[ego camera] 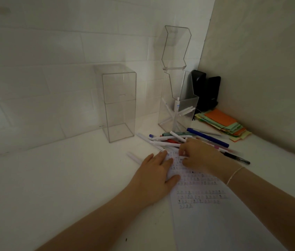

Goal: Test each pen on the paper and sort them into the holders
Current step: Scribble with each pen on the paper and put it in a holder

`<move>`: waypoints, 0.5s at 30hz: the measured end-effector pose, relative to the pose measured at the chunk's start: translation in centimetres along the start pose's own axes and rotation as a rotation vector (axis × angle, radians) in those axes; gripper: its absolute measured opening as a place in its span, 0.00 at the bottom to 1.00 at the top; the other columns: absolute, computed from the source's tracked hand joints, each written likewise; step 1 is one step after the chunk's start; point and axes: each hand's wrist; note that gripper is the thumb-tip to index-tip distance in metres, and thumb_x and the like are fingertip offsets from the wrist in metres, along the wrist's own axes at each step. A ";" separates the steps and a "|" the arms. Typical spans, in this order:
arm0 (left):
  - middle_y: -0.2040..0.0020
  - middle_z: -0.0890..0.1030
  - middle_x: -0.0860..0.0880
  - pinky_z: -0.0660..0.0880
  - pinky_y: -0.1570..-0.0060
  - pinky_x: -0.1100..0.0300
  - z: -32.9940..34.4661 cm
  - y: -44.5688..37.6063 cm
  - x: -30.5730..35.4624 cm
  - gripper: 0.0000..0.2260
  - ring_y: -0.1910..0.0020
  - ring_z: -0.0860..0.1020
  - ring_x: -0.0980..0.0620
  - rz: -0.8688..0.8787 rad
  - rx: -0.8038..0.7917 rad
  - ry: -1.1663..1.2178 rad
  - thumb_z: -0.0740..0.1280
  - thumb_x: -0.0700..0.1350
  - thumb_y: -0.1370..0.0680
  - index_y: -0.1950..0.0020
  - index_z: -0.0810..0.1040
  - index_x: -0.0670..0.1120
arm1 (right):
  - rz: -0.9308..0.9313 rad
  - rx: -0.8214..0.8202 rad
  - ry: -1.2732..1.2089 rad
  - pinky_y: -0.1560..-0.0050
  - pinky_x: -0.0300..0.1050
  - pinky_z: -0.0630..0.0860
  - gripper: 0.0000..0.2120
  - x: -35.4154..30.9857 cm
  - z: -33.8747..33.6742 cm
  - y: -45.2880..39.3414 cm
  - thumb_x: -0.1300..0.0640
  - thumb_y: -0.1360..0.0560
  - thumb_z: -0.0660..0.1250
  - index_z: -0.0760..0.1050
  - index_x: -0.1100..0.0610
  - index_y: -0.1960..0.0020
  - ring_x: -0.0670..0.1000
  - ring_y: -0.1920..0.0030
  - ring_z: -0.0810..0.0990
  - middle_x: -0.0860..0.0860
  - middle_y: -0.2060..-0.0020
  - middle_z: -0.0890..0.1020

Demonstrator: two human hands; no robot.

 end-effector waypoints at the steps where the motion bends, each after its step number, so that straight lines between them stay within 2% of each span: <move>1: 0.23 0.55 0.45 0.43 0.28 0.58 0.0 0.0 0.0 0.27 0.25 0.53 0.51 0.005 0.004 0.007 0.53 0.59 0.20 0.25 0.58 0.47 | 0.003 0.046 -0.020 0.53 0.37 0.71 0.12 -0.3 0.2 -0.2 0.54 0.25 0.64 0.76 0.51 0.42 0.49 0.49 0.76 0.49 0.46 0.76; 3: 0.24 0.58 0.46 0.44 0.28 0.58 0.0 0.0 0.0 0.27 0.25 0.54 0.52 0.027 0.027 0.035 0.54 0.58 0.20 0.25 0.58 0.48 | 0.017 0.124 -0.121 0.50 0.39 0.72 0.12 -1.2 0.4 -0.8 0.54 0.24 0.64 0.77 0.52 0.42 0.49 0.49 0.78 0.50 0.46 0.78; 6: 0.26 0.63 0.48 0.48 0.29 0.58 0.0 0.0 0.0 0.26 0.28 0.60 0.52 0.060 0.081 0.083 0.55 0.57 0.21 0.26 0.60 0.48 | 0.035 0.075 -0.162 0.52 0.40 0.76 0.09 -2.4 0.7 -2.0 0.55 0.24 0.64 0.80 0.55 0.47 0.50 0.55 0.80 0.50 0.53 0.82; 9: 0.31 0.68 0.48 0.55 0.29 0.55 0.0 0.0 0.0 0.26 0.32 0.65 0.51 0.071 0.102 0.104 0.55 0.58 0.23 0.28 0.65 0.47 | 0.035 0.054 -0.127 0.56 0.43 0.78 0.07 -2.9 0.7 -2.6 0.56 0.25 0.64 0.81 0.57 0.54 0.51 0.60 0.80 0.51 0.62 0.81; 11: 0.31 0.69 0.47 0.57 0.29 0.53 0.2 0.0 0.0 0.26 0.33 0.66 0.50 0.075 0.092 0.104 0.54 0.59 0.23 0.29 0.66 0.46 | 0.048 0.096 -0.145 0.56 0.43 0.77 0.06 -2.8 0.4 -2.4 0.56 0.27 0.66 0.80 0.58 0.56 0.52 0.58 0.80 0.52 0.61 0.79; 13: 0.28 0.65 0.43 0.51 0.27 0.54 0.1 0.0 0.0 0.27 0.28 0.62 0.48 0.049 0.069 0.088 0.54 0.59 0.21 0.28 0.65 0.45 | 0.078 0.216 -0.296 0.60 0.39 0.72 0.05 -2.4 -0.6 -1.7 0.55 0.28 0.67 0.77 0.57 0.57 0.50 0.60 0.77 0.51 0.61 0.78; 15: 0.25 0.59 0.41 0.45 0.28 0.56 0.0 0.2 0.0 0.27 0.26 0.56 0.47 0.012 0.040 0.058 0.54 0.59 0.20 0.27 0.63 0.44 | 0.102 0.352 -0.553 0.63 0.37 0.69 0.04 -1.6 -2.2 -1.0 0.57 0.28 0.68 0.76 0.57 0.59 0.48 0.62 0.74 0.50 0.65 0.77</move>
Point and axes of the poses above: each hand's wrist, its own y-axis away from the middle knuckle, its own z-axis out of the palm, x = y × z
